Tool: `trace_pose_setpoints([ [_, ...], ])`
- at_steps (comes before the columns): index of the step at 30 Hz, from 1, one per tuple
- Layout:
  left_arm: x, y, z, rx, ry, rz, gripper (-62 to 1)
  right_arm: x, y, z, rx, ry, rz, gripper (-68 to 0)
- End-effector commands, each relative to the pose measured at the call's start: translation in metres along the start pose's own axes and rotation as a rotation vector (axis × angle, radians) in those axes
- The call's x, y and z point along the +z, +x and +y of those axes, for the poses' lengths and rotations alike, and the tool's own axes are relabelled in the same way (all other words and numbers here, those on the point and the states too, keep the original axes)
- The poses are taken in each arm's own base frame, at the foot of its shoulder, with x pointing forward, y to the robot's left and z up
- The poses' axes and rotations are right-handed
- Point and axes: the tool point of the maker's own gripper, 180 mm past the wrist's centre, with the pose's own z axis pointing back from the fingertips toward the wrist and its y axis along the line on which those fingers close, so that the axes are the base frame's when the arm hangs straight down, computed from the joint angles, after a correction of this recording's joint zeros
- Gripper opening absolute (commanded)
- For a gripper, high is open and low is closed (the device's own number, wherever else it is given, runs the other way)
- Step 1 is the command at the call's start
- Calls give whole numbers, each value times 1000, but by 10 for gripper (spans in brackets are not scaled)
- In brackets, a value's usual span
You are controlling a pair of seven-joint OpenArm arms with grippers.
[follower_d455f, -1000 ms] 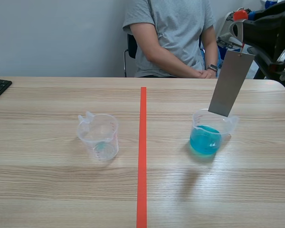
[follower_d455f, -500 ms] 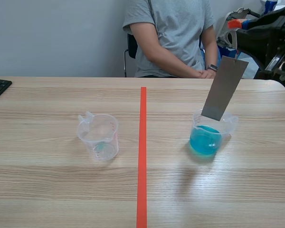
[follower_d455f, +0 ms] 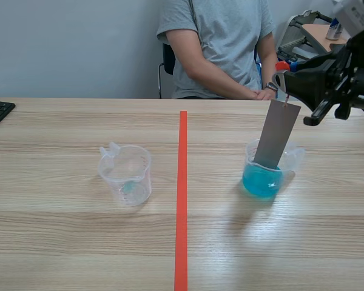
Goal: Do the redox reaction experiment.
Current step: 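Lower the plate into the blue solution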
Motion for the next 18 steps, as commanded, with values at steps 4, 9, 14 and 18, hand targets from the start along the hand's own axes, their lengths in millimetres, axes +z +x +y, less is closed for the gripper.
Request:
trace_pose_setpoints([
  [4, -5, -3, -22, 75, -20, -26, -560, -3, -2, -12, -8, -27, -29, -660],
  [9, -14, -9, -45, 122, -53, -18, -560, -9, -19, -14, -25, -30, -9, -660],
  [14, -25, -5, -57, 144, -78, -37, -560, -14, -28, -12, -39, -16, 0, -660],
  [18, -34, 0, -62, 150, -90, -54, -560, -14, -29, -11, -32, -14, 2, -660],
])
